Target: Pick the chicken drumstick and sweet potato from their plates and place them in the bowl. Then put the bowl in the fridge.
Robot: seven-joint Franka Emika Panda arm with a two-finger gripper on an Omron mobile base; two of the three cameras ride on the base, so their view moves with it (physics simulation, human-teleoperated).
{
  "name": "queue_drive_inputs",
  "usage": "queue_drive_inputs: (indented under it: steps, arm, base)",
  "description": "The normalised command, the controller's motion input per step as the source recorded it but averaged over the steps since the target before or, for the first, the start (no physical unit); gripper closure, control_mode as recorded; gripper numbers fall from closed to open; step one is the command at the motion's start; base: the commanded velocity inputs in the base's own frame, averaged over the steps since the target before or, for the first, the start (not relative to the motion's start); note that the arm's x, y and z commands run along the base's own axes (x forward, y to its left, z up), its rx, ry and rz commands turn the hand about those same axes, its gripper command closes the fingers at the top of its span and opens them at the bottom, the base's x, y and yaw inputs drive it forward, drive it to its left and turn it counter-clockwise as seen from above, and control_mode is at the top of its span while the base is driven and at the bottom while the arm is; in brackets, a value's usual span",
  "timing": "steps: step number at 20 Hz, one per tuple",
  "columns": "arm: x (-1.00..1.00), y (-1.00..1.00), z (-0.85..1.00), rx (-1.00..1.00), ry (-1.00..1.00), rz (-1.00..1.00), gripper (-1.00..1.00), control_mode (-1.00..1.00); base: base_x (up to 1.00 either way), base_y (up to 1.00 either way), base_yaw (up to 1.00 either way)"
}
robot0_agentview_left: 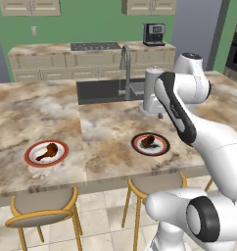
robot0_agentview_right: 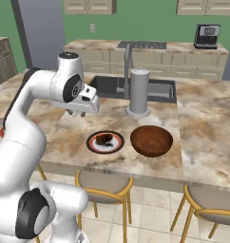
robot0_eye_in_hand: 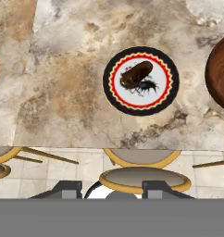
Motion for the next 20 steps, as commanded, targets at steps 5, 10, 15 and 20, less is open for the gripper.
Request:
queue_drive_inputs:
  steps: [5, 10, 15, 20]
  arm:
    - [0.03, 0.02, -0.14, 0.01, 0.0, -0.09, -1.0, -1.0]
    - [0.26, 0.09, -0.34, 0.0, 0.01, -0.31, -1.0, -1.0]
    - [0.34, 0.01, -0.32, 0.0, 0.19, -0.46, -1.0, -1.0]
    - [0.31, -0.05, -0.33, 0.01, 0.15, -0.34, -1.0, -1.0]
  base:
    - [0.0, 0.0, 0.0]
    - [0.0, 0.0, 0.0]
    - [0.0, 0.0, 0.0]
    - [0.0, 0.0, 0.0]
